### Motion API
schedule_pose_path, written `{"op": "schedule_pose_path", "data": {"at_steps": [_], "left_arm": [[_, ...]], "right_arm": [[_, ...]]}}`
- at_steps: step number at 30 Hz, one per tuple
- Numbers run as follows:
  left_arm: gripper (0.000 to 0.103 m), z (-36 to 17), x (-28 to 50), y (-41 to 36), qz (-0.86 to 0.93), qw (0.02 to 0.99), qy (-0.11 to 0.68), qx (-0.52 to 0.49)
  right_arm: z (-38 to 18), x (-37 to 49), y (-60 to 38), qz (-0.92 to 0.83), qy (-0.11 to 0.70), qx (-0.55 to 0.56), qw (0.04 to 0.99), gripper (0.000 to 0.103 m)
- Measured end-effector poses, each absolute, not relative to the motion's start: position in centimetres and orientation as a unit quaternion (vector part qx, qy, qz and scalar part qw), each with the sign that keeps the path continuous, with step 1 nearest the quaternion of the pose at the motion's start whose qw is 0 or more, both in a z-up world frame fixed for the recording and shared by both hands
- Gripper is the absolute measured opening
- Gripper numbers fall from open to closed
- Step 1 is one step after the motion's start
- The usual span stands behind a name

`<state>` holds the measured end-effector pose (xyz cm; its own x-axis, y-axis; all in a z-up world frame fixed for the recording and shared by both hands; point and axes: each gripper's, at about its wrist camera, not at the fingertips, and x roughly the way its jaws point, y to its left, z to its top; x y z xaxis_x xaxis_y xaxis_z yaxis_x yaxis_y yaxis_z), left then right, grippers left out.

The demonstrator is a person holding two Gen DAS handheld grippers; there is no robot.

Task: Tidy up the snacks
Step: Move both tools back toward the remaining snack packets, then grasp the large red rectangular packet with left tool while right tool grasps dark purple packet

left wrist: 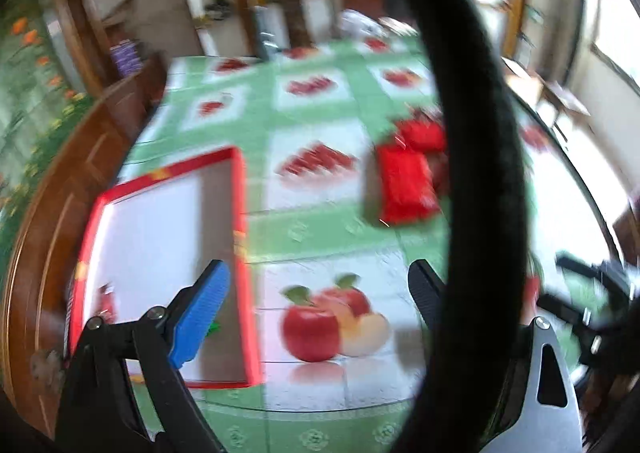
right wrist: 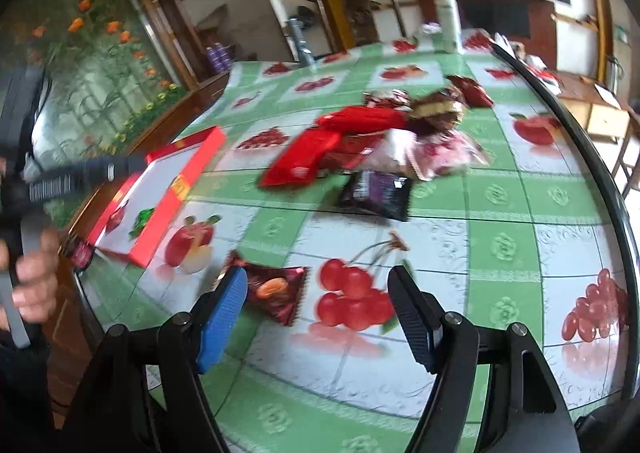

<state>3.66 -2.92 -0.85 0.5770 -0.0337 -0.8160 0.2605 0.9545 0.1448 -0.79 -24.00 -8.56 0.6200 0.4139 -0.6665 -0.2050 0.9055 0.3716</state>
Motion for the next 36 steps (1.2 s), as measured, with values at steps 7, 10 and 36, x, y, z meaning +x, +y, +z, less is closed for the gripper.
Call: {"op": "schedule_pose_path", "data": {"at_steps": [7, 10, 36], "left_arm": [[0.091, -3.4, 7.7, -5.6, -0.096, 0.867, 0.474, 0.121], [0.091, -4.7, 10.3, -7.2, -0.098, 0.860, 0.487, 0.118], [0.051, -8.9, 15.5, -10.1, -0.143, 0.844, 0.504, 0.115]], "right_arm": [[-8.3, 1.4, -25.3, 0.143, 0.393, 0.141, 0.897, 0.073], [-8.3, 3.0, -25.5, 0.131, 0.395, 0.143, 0.898, 0.073], [-10.4, 7.3, -23.4, 0.105, 0.422, 0.081, 0.897, 0.033]]}}
